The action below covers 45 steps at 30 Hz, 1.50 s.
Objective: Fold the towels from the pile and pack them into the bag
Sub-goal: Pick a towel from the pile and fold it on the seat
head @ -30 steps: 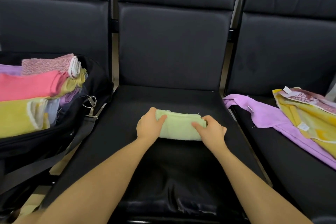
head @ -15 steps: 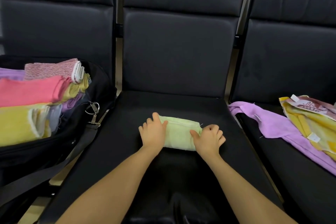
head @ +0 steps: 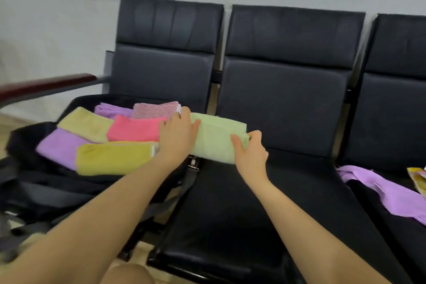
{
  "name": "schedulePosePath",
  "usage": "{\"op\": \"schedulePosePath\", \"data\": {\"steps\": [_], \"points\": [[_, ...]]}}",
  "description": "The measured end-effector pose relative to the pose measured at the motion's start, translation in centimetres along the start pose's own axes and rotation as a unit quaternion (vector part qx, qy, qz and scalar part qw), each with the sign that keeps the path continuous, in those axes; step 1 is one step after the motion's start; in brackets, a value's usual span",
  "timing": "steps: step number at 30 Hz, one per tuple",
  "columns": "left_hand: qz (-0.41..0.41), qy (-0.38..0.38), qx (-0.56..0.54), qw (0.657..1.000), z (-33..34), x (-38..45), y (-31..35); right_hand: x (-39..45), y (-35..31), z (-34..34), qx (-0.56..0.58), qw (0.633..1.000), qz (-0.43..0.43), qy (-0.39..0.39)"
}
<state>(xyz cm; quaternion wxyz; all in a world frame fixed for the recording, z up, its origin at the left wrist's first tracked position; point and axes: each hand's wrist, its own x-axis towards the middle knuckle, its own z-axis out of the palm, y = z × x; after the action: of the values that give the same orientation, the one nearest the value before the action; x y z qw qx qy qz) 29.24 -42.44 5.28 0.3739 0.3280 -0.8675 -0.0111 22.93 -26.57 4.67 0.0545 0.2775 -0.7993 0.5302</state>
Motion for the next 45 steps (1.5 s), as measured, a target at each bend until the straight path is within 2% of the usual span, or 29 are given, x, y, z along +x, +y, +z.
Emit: {"op": "schedulePosePath", "data": {"steps": [5,10,15,20,22,25,27,29,31,32,34,35,37,39,42,44,45], "points": [[-0.048,0.041,0.034,0.997,-4.0,2.8,-9.8,0.4,-7.0,7.5,0.003,0.998,-0.058,-0.038],[-0.104,0.011,0.053,0.993,-4.7,5.4,-20.1,1.5,-11.5,16.8,-0.001,0.993,-0.080,-0.085],[-0.134,-0.030,0.047,0.989,-3.6,5.9,-29.4,1.6,-13.2,25.7,-0.030,0.983,-0.085,-0.158],[-0.167,-0.016,0.046,0.985,-2.2,5.6,-34.5,1.2,-13.5,31.5,-0.107,0.968,-0.114,-0.197],[-0.157,-0.041,0.071,0.984,-1.3,5.3,-35.5,0.8,-13.1,32.7,-0.141,0.959,-0.122,-0.215],[-0.150,-0.070,0.120,0.979,0.3,4.3,-36.3,0.0,-11.3,33.5,-0.255,0.931,-0.154,-0.213],[-0.143,-0.063,0.152,0.976,1.0,3.9,-36.3,-0.1,-10.4,33.5,-0.286,0.924,-0.177,-0.184],[-0.097,-0.024,0.176,0.979,1.2,3.8,-36.3,0.2,-10.4,32.9,-0.261,0.915,-0.248,-0.183],[-0.027,0.041,0.179,0.983,1.2,3.6,-35.9,0.7,-10.7,32.3,-0.268,0.870,-0.321,-0.260],[0.009,0.046,0.178,0.983,1.3,3.4,-35.8,0.9,-10.7,32.0,-0.293,0.840,-0.334,-0.310],[0.042,-0.034,0.170,0.984,1.6,3.1,-35.1,1.1,-10.3,31.7,-0.346,0.796,-0.309,-0.389],[0.034,-0.085,0.168,0.982,1.7,2.9,-34.7,1.1,-9.9,31.7,-0.359,0.788,-0.290,-0.408],[-0.004,-0.186,0.175,0.967,2.0,3.3,-34.9,1.1,-9.2,32.1,-0.364,0.786,-0.279,-0.415],[-0.017,-0.242,0.204,0.948,1.8,4.3,-35.0,0.9,-9.0,32.2,-0.353,0.794,-0.280,-0.409],[-0.010,-0.248,0.228,0.941,0.3,5.2,-33.7,1.3,-9.4,31.4,-0.289,0.842,-0.275,-0.364],[0.008,-0.217,0.237,0.947,-0.9,5.2,-31.8,1.6,-9.6,29.5,-0.259,0.869,-0.294,-0.301],[0.023,-0.200,0.230,0.952,-1.2,5.1,-30.8,1.9,-9.6,28.6,-0.263,0.872,-0.305,-0.279]]}}
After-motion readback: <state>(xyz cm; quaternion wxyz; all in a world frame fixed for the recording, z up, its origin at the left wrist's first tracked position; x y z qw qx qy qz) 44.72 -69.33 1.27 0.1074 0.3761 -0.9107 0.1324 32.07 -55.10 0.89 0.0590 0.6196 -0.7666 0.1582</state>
